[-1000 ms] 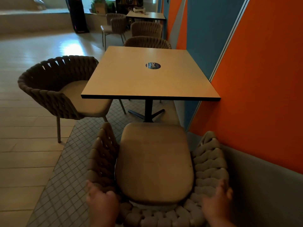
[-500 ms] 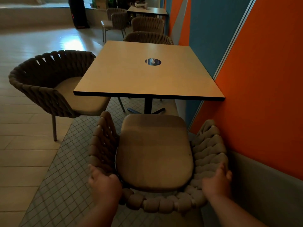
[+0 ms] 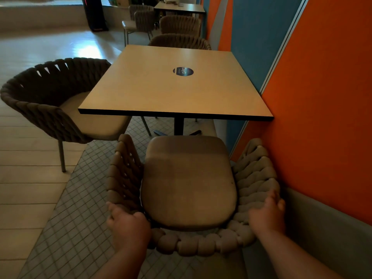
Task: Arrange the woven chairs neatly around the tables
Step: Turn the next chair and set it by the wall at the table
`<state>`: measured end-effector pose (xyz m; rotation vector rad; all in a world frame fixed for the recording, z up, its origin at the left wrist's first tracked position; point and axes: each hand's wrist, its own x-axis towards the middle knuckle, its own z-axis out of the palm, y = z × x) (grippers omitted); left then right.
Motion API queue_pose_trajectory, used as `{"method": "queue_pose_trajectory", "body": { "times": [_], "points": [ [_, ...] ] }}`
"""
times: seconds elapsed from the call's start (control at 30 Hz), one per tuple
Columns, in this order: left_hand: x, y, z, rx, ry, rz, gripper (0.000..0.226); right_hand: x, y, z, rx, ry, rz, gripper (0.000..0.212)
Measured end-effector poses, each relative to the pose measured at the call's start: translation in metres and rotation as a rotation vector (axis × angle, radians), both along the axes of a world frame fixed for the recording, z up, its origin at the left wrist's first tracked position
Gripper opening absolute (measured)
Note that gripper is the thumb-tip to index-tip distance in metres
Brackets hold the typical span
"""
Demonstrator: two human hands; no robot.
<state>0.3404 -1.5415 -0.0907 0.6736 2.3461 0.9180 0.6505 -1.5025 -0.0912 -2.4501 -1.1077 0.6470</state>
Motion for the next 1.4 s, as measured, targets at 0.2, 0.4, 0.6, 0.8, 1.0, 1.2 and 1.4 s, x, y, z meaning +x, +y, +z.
{"method": "queue_pose_trajectory", "body": {
  "times": [0.2, 0.4, 0.6, 0.8, 1.0, 1.2, 1.4],
  "points": [
    [-0.004, 0.002, 0.005, -0.088, -0.060, -0.039, 0.092, 0.005, -0.003, 0.011, -0.120, 0.054, 0.096, 0.096],
    [-0.046, -0.018, 0.070, -0.089, 0.520, -0.625, 0.087, -0.010, -0.026, 0.069, -0.177, -0.316, 0.500, 0.105],
    [-0.061, -0.044, 0.163, -0.082, 0.759, -0.922, 0.088, -0.040, -0.062, 0.150, -0.073, -0.382, 0.725, 0.102],
    [-0.057, -0.066, 0.213, -0.045, 0.715, -0.887, 0.087, -0.037, -0.087, 0.201, -0.046, -0.338, 0.660, 0.105],
    [-0.051, -0.071, 0.226, -0.023, 0.697, -0.883, 0.086, -0.036, -0.087, 0.219, 0.014, -0.346, 0.660, 0.102],
    [-0.056, -0.080, 0.226, -0.033, 0.669, -0.880, 0.085, -0.043, -0.088, 0.219, 0.013, -0.337, 0.681, 0.102],
    [-0.113, -0.102, 0.255, -0.031, 0.660, -0.807, 0.085, -0.095, -0.079, 0.237, 0.055, -0.327, 0.748, 0.100]
  ]
}}
